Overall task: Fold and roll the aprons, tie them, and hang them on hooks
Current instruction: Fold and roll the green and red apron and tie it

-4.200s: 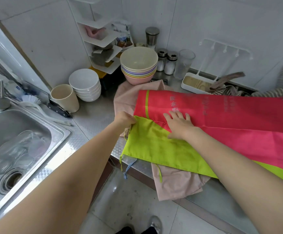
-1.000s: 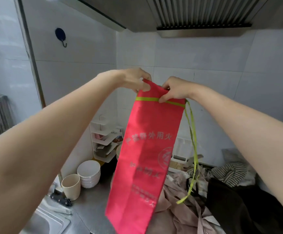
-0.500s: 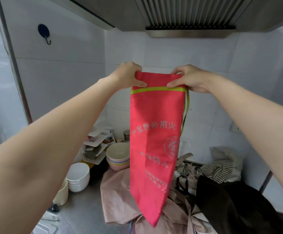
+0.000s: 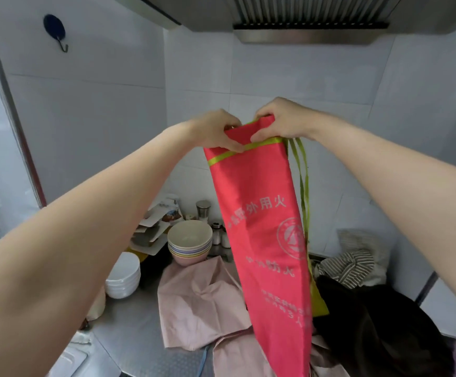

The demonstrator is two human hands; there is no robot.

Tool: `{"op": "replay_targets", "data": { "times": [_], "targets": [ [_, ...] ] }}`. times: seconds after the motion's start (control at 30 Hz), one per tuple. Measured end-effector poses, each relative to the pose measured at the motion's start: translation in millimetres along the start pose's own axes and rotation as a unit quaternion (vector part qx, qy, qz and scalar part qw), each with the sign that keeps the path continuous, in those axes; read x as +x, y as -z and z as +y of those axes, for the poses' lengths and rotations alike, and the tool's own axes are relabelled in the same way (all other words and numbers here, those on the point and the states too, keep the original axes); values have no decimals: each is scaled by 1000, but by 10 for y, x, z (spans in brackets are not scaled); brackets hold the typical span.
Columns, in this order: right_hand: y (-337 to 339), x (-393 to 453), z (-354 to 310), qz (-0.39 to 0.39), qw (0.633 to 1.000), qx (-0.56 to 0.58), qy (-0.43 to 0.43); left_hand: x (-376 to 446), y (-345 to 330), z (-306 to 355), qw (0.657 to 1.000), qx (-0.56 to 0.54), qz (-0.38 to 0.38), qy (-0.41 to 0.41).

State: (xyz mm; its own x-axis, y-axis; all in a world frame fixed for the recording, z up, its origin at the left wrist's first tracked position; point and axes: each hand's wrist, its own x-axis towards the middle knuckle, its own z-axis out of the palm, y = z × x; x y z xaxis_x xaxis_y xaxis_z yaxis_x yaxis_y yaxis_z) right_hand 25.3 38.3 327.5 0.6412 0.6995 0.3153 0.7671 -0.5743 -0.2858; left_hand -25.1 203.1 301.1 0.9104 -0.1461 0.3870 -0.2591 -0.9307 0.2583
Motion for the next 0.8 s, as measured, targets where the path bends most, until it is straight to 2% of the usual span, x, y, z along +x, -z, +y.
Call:
{"op": "replay_targets", "data": {
  "times": [0.03,0.1,0.17,0.27,0.4,0.5,0.6,0.67,0.73,0.8],
  "targets": [
    [-14,17,-18,27,999,39,6,24,0,84,1000,27,-4,-4],
    [-12,-8,-20,59,987,148,-14,81,-21,153,1000,14,21,-8],
    [-37,-151,94,2,963,260,-66,84,-34,132,998,-28,63,-5],
    [-381,-454,465,-120,939,279,-160,58,31,34,990,-85,112,5],
    [-946,-779,812,-196,919,223,-260,-15,85,-44,984,-114,131,46],
    [-939,-773,935,-207,914,186,-296,-83,-65,-303,970,-121,143,152],
    [-798,-634,930,-231,909,166,-306,-255,-415,-715,942,-114,107,298],
    [-868,-543,933,-256,908,138,-301,-465,-755,-959,920,-117,82,366],
    [-1129,-489,932,-294,913,57,-278,-727,-1181,-1180,900,-124,59,414],
    [-1656,-488,999,-363,899,-61,-236,-1007,-1662,-1366,885,-97,19,455]
  ]
}}
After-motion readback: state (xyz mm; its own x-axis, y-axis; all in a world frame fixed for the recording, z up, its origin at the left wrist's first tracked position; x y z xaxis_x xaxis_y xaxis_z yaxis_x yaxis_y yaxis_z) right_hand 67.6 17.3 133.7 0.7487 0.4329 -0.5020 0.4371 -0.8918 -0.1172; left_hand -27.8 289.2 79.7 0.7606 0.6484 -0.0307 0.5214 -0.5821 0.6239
